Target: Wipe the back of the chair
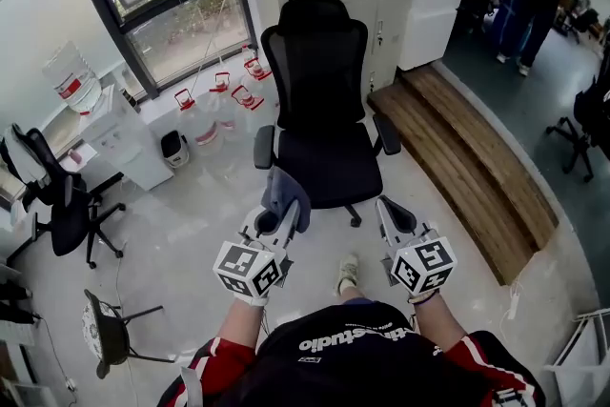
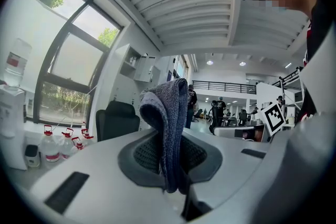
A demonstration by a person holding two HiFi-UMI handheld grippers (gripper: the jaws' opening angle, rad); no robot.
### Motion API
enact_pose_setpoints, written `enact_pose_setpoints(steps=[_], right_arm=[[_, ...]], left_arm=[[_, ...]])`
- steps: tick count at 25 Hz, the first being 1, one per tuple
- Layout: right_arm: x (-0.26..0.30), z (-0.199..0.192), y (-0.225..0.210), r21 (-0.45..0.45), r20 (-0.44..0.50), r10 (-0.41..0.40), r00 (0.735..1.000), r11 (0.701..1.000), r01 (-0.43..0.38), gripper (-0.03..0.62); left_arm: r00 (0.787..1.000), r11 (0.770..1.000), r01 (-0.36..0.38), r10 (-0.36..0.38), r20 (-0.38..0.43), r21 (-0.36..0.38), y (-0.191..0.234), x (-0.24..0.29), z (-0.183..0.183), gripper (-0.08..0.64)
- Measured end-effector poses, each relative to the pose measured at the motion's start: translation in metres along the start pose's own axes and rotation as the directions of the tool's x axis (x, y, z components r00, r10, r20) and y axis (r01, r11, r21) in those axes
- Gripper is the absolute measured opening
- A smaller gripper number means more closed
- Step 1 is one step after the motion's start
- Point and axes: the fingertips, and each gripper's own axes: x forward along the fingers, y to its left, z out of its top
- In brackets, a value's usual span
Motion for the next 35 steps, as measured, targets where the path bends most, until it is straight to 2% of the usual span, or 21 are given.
enact_pose_setpoints(steps=[11, 19, 29, 35], right_arm=[[0.126, 0.056, -0.131, 0.008, 0.015, 0.050, 0.999, 0.999, -0.050, -0.003], [0.179, 0.071, -0.225, 0.040, 0.017, 0.060, 0.998, 0.997, -0.061, -0.003], [0.228, 0.073, -0.283, 0.081, 0.018, 0.051, 0.999, 0.995, -0.053, -0.003], [0.262, 0.071, -0.302, 0.078, 0.004, 0.030, 1.000, 0.996, -0.030, -0.003]], left_arm=[[1.000, 0.999, -0.010, 0.011, -0.023, 0.043, 0.058, 0.173, 0.041, 0.055], [0.999, 0.997, 0.003, 0.000, -0.050, 0.074, 0.067, 0.280, 0.053, 0.055], [0.996, 0.996, -0.001, 0.009, -0.087, 0.086, 0.090, 0.348, 0.058, 0.055], [0.995, 0.998, 0.015, -0.010, -0.094, 0.057, 0.123, 0.385, 0.050, 0.055]])
